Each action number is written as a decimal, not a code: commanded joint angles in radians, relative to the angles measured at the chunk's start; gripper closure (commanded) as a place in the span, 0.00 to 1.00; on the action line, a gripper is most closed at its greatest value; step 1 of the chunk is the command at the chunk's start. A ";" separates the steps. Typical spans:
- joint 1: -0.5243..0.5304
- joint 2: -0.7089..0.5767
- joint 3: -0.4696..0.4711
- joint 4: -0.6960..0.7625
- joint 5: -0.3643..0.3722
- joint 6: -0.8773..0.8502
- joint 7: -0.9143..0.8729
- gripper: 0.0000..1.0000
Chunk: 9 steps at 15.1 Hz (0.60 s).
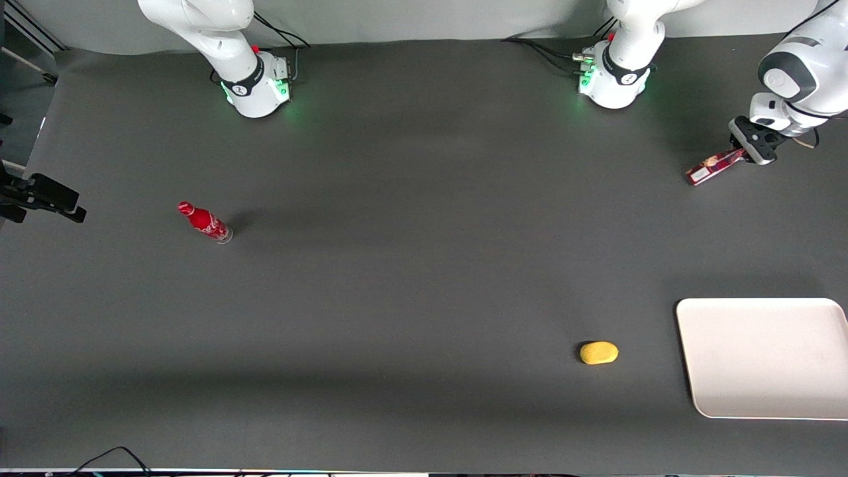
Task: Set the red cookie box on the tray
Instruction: 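Carry the held box with the left gripper over the white tray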
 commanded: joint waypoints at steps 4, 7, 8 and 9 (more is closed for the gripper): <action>-0.025 -0.073 -0.150 0.307 -0.235 -0.384 -0.393 1.00; -0.052 -0.067 -0.168 0.502 -0.237 -0.519 -0.603 1.00; -0.066 -0.061 -0.170 0.577 -0.232 -0.565 -0.656 1.00; -0.072 -0.056 -0.168 0.643 -0.226 -0.628 -0.694 1.00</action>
